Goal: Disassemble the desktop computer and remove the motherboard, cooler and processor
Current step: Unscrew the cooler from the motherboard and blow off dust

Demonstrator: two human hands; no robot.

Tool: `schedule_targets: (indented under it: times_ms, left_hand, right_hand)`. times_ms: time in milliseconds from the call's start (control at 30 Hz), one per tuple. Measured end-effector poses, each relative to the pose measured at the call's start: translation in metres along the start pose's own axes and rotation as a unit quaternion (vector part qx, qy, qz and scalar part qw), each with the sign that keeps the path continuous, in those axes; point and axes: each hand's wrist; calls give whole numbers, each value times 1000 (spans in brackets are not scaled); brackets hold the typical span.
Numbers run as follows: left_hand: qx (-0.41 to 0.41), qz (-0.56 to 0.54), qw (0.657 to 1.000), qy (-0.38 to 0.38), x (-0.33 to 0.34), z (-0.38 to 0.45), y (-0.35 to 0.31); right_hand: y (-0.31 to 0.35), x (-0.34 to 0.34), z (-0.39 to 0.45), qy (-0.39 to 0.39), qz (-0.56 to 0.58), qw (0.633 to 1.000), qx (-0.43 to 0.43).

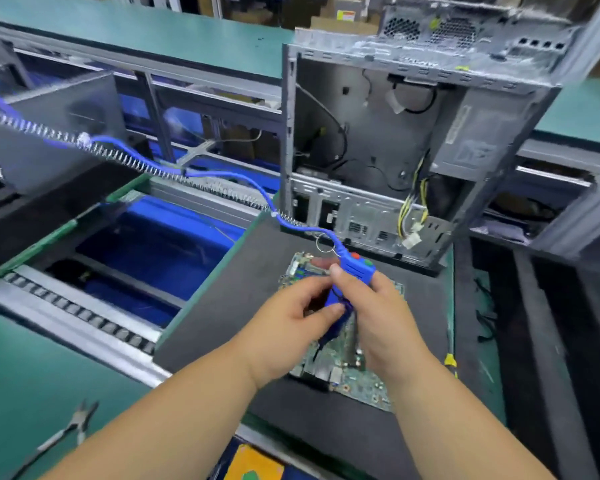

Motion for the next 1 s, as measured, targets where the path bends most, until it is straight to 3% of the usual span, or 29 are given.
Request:
schedule_targets:
  times_ms: [100,200,333,467,567,767,1000]
  left_hand:
    - [13,46,999,-6,22,19,-9]
    - [15,137,988,-68,21,29,-2]
    - [26,336,931,-142,8,36,19]
    - [28,449,888,-97,-2,47,37]
    - [23,541,840,-43,-7,59,51]
    - [56,603,796,19,-15,90,69]
    - [82,567,818,53,-24,99,75]
  right_hand:
    - [10,-31,8,-17,15,998,-66]
    - [17,-53,17,-19,32,994,-105]
    - [17,-79,28,-9,61,991,-123]
    - [2,-84,32,22,129,987,-90]
    - [-13,-79,35,-2,160,986,-51]
    - [-30,-58,44,-50,175,983,-29]
    - [-36,-35,48,-73,149,985,-40]
Point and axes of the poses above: each hand's wrist, its own z-axis towards the middle knuckle, its own x-axis out of the palm, y = z × x, and after that the axes turned 9 degrees about -x, right-handed
